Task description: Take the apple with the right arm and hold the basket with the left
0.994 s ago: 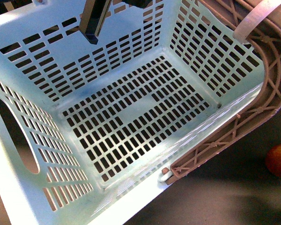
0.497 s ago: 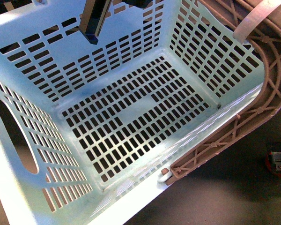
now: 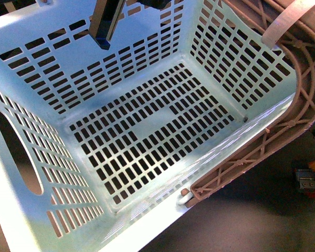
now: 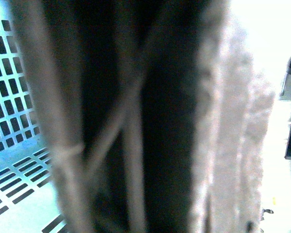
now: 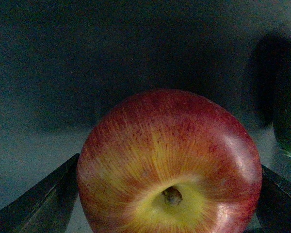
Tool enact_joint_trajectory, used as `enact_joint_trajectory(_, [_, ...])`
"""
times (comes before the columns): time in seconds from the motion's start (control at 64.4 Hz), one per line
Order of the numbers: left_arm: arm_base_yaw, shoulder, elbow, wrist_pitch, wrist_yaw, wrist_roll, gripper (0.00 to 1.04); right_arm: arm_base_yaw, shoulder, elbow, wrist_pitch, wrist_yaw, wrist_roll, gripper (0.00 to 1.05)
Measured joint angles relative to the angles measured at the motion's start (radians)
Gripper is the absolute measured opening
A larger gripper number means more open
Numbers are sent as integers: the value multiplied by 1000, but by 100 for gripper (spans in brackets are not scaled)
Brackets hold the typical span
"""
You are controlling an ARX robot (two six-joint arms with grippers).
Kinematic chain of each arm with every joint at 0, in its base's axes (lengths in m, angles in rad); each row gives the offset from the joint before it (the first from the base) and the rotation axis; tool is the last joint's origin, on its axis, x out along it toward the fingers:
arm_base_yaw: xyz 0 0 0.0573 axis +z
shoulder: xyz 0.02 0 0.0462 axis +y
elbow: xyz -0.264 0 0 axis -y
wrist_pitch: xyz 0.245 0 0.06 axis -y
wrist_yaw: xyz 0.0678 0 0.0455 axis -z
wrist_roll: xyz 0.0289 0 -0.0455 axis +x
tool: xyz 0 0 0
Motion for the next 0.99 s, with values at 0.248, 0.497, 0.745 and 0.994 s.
enact_joint_trajectory(0.248, [0, 0, 0, 0, 0, 0, 14, -3, 11, 1, 9, 3, 6, 82])
enact_joint_trajectory(0.497, [0, 0, 0, 0, 0, 0, 14, -24, -39, -56, 32, -30, -40, 81])
enact_joint_trajectory(0.745, [0, 0, 0, 0, 0, 0, 14, -63, -273, -152, 29, -97, -168, 80])
enact_joint_trajectory(0.994, [0, 0, 0, 0, 0, 0, 14, -73, -665, -186, -118, -246, -176, 80])
